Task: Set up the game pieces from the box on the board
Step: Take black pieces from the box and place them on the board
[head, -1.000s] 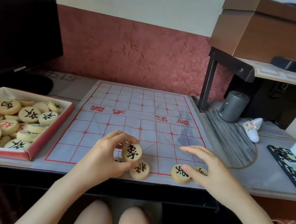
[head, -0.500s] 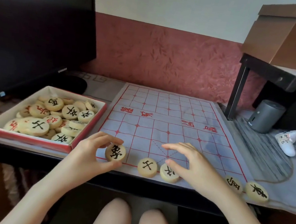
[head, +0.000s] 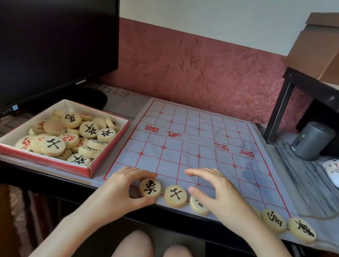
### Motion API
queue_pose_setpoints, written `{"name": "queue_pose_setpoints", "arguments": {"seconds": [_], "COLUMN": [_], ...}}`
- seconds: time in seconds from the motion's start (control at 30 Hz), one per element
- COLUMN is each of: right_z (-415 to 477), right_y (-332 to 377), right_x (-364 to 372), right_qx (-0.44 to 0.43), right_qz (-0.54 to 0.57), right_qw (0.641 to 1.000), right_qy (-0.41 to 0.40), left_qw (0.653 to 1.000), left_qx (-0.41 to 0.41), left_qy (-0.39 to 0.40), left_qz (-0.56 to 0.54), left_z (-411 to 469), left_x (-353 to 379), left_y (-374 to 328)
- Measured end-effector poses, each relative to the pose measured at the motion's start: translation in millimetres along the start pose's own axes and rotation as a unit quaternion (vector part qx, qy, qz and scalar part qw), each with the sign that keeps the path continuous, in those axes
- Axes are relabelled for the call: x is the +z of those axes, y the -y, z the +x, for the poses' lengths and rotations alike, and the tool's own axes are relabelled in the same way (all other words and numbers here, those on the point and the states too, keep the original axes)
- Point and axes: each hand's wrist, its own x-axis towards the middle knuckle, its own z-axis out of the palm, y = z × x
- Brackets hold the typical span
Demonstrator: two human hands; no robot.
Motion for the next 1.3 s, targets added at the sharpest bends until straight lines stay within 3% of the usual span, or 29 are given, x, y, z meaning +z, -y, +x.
{"name": "queue_pose_setpoints", "arguments": {"seconds": [0.2,0.33,0.57,0.77,1.07,1.3], "right_z": [6,20,58,100,159,180], "right_y": [5,19,58,92,118,121], "right_x": [5,12,36,66,100,90], "right_qx": [-0.007,-0.033,-0.083,-0.125,-0.114,-0.133], "right_qz": [0.0,0.004,0.057,0.066,-0.043,-0.189], "right_qw": [1.0,0.999,0.994,0.987,0.985,0.952], "right_qy": [0.006,0.01,0.045,0.074,0.121,0.202], "left_qw": [1.0,0.997,0.971,0.952,0.954,0.957], "left_qx": [0.03,0.019,-0.035,-0.12,-0.16,-0.151], "left_qy": [-0.007,-0.069,-0.165,-0.138,-0.101,-0.099], "left_qz": [0.003,0.004,0.172,0.245,0.234,0.227], "left_z": [-2,-2,-16,-28,-23,-22], "left_x": [-3,-22,-90,-130,-142,-144], "left_y": [5,9,45,74,78,82]}}
